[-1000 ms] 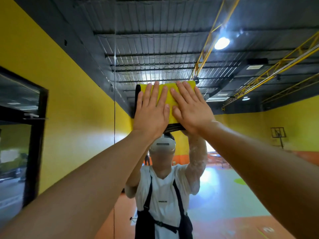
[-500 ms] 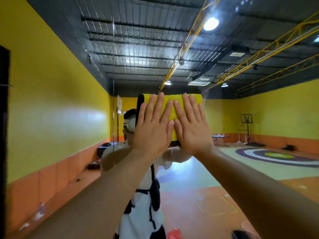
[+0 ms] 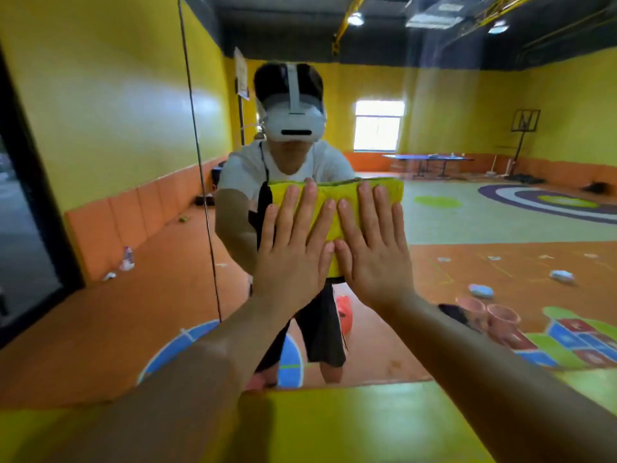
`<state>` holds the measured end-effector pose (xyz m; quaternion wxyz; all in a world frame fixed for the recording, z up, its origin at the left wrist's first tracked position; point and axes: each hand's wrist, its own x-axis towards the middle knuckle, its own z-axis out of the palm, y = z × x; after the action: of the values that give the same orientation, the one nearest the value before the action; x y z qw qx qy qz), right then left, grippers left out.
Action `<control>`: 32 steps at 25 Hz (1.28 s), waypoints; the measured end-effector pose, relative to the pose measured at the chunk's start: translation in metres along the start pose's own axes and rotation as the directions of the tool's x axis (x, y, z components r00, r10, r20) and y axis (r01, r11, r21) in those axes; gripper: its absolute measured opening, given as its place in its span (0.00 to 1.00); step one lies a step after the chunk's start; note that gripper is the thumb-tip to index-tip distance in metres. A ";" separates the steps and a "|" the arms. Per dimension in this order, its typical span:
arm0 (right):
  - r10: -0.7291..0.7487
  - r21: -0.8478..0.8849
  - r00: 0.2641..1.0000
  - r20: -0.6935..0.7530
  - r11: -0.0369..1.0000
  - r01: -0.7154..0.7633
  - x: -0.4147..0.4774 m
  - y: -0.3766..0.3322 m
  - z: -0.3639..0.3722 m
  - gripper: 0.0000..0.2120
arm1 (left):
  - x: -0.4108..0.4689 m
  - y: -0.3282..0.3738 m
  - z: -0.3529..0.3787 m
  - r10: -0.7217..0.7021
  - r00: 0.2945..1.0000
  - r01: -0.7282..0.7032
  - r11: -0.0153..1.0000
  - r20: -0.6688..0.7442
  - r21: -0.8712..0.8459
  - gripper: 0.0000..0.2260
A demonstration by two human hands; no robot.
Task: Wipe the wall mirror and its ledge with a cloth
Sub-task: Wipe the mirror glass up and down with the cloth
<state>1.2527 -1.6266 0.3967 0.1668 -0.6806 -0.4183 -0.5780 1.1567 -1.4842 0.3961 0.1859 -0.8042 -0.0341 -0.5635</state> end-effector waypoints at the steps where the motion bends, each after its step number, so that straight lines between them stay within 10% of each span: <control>1: -0.006 0.013 0.999 0.033 1.000 0.006 -0.033 -0.007 0.008 0.27 | -0.032 0.010 0.010 0.006 1.000 -0.006 1.000 0.018 -0.007 0.29; 16: -0.064 0.059 0.905 0.421 0.997 0.044 -0.447 -0.101 0.082 0.36 | -0.429 0.131 0.110 0.043 0.940 -0.009 0.995 0.339 -0.104 0.35; 32: -0.146 0.052 0.901 0.408 0.989 0.137 -0.496 -0.041 0.065 0.24 | -0.456 0.232 0.130 -0.107 0.872 0.163 0.984 0.478 -0.076 0.39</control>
<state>1.2724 -1.7427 -0.0907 0.0402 -0.7528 -0.4987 -0.4279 1.1691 -1.5850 -0.1220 0.0860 -0.9219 -0.1022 -0.3636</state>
